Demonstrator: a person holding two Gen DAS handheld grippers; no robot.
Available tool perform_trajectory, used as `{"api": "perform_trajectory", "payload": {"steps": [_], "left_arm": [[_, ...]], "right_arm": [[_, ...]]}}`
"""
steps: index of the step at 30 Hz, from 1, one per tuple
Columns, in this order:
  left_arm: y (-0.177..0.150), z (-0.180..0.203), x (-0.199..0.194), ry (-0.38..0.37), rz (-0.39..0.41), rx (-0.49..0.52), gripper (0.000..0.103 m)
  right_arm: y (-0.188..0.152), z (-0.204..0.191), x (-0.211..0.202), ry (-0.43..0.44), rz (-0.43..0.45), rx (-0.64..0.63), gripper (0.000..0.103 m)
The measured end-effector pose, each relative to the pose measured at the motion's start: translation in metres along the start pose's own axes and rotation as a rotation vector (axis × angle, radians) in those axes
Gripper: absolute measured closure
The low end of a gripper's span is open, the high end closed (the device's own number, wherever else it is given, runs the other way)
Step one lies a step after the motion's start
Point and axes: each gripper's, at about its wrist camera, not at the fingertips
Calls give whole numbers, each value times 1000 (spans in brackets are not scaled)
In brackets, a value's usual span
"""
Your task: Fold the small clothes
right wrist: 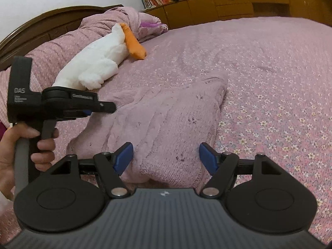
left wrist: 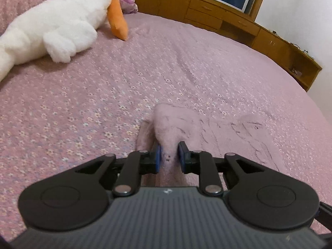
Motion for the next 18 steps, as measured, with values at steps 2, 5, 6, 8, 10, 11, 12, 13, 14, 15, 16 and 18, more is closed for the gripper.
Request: {"api": "perform_trajectory", "payload": {"steps": [2, 5, 6, 8, 10, 11, 12, 13, 14, 15, 16, 18], "left_arm": [[0, -3, -9, 5, 2, 6, 82], [0, -9, -21, -1, 1, 19, 84], [-1, -11, -26, -5, -2, 21, 84], [-4, -16, -35, -6, -14, 17, 84], [-7, -20, -44, -18, -31, 11, 81], [-8, -21, -46, -21, -39, 8, 79], [-11, -23, -51, -24, -47, 5, 75], [-13, -24, -54, -25, -53, 4, 71], [-16, -25, -57, -24, -62, 4, 68], [-19, -26, -60, -24, -69, 4, 65], [-21, -26, -63, -27, -76, 6, 64], [-25, -27, -66, -38, -97, 6, 64]], "right_arm": [[-1, 2, -2, 2, 6, 19, 26], [-2, 5, -5, 4, 14, 43, 26], [-3, 5, -6, 4, 16, 48, 26], [-4, 6, -9, 1, 20, 56, 26], [-5, 6, -12, -3, 25, 62, 26], [-6, 6, -14, -6, 30, 67, 26], [-6, 6, -16, -7, 35, 71, 26], [-7, 7, -19, -9, 41, 76, 26], [-7, 7, -20, -11, 45, 81, 26], [-7, 8, -23, -13, 51, 86, 26], [-8, 9, -25, -14, 55, 92, 26], [-8, 10, -28, -17, 62, 106, 26]]}}
Point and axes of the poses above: each gripper's, at about its wrist camera, not at the fingertips, and x roughly the way its jaws point, z to its right, y to its top, and after that the axes turned 14 degrees about y, right-handed
